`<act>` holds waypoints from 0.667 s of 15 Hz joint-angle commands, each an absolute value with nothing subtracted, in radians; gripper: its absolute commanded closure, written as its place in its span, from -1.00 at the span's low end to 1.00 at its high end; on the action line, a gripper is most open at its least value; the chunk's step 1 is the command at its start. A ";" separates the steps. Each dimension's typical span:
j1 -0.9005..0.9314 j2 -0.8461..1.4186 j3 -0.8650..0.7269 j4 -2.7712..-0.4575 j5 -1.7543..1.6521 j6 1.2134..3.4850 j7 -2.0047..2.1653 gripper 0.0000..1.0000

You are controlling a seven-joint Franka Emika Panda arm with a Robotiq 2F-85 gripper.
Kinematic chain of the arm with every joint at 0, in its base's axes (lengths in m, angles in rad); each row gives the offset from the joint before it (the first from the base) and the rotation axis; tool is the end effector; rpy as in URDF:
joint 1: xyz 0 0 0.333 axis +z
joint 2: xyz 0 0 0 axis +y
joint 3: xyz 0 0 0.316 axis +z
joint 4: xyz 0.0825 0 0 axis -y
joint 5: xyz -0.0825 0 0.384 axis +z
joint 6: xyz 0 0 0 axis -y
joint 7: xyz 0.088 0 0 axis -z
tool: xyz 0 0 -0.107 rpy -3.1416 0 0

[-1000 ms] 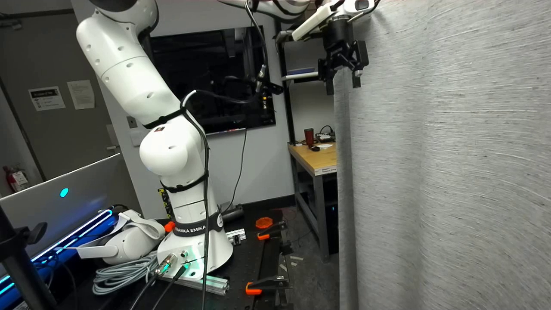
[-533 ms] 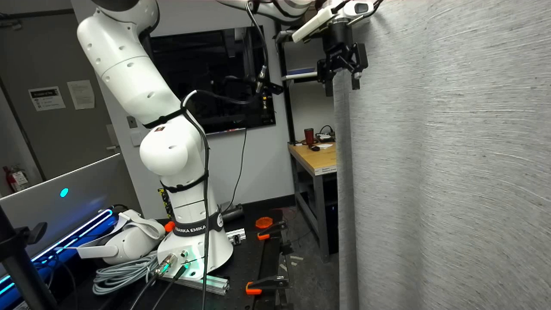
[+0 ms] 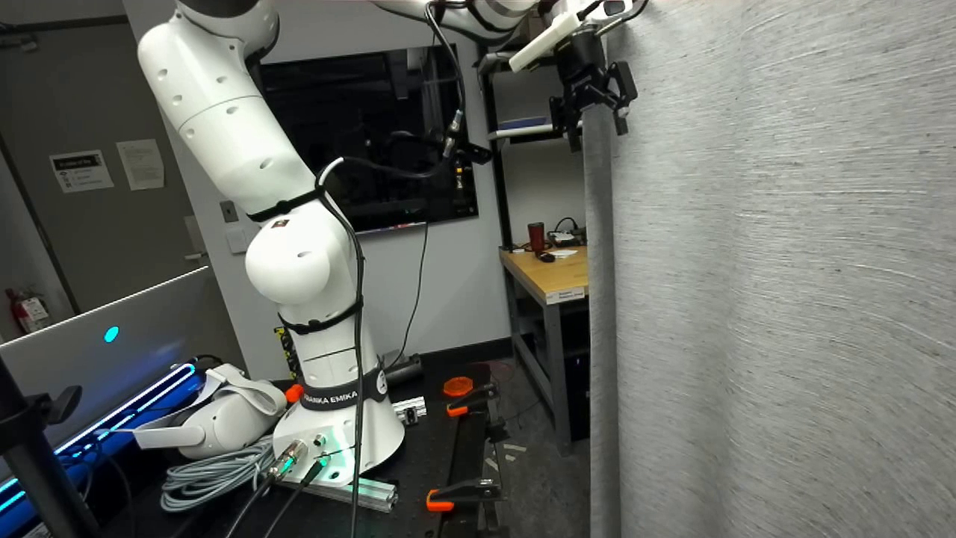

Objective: Move the curtain to the right

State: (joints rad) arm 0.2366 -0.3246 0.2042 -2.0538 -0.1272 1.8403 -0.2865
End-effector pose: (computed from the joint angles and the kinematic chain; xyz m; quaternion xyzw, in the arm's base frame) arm 0.4252 0.2018 0.5809 0.9255 0.3631 0.0584 0.0903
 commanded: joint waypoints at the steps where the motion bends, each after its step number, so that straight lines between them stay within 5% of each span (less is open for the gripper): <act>1: 0.241 -0.296 0.204 -2.011 -0.092 1.960 -0.239 -1.00; 10: 0.230 -0.338 0.224 -2.076 -0.088 2.466 -0.061 -1.00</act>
